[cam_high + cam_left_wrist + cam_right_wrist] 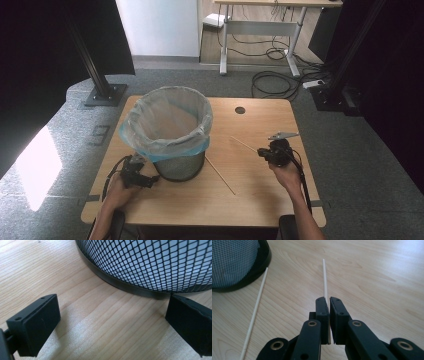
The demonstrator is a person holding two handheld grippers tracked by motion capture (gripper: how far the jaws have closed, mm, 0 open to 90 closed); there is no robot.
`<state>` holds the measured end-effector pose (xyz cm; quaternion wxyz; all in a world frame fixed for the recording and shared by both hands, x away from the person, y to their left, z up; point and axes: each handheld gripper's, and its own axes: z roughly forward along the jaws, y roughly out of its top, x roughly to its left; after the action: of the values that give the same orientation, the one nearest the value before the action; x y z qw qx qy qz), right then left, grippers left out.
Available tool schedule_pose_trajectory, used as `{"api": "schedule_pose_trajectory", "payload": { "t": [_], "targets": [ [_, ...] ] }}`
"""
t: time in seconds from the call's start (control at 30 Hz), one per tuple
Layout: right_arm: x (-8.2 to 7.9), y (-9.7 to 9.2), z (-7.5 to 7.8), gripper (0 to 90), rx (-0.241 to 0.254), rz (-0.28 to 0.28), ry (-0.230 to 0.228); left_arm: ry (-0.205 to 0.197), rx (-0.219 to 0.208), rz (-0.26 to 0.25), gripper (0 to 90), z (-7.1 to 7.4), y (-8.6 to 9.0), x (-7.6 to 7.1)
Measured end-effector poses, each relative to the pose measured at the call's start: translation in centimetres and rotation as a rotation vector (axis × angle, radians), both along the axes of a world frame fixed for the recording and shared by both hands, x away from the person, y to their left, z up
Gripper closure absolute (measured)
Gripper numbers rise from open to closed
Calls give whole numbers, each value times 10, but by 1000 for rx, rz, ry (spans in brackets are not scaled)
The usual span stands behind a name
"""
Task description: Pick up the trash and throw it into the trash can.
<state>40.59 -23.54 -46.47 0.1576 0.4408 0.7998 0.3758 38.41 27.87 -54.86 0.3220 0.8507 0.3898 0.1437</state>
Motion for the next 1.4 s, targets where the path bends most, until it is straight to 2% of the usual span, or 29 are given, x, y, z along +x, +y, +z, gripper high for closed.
{"api": "schedule_pose_trajectory", "payload": {
  "t": [0.2, 0.7, 1.13, 1.3, 1.33, 1.4],
  "targets": [
    [0, -2, 23, 848, 28, 19, -20, 0, 0, 0, 0, 0, 0, 0],
    [4, 4, 95, 847, 79, 79, -74, -1, -4, 3, 0, 0, 0, 0],
    [10, 4, 154, 847, 100, 93, -122, 0, 0, 0, 0, 0, 0, 0],
    [11, 8, 180, 847, 113, 109, -146, 0, -1, 0, 0, 0, 0, 0],
    [11, 10, 190, 847, 116, 119, -156, 0, -1, 0, 0, 0, 0, 0],
    [11, 12, 195, 847, 116, 125, -158, 0, -2, 0, 0, 0, 0, 0]
  ]
}}
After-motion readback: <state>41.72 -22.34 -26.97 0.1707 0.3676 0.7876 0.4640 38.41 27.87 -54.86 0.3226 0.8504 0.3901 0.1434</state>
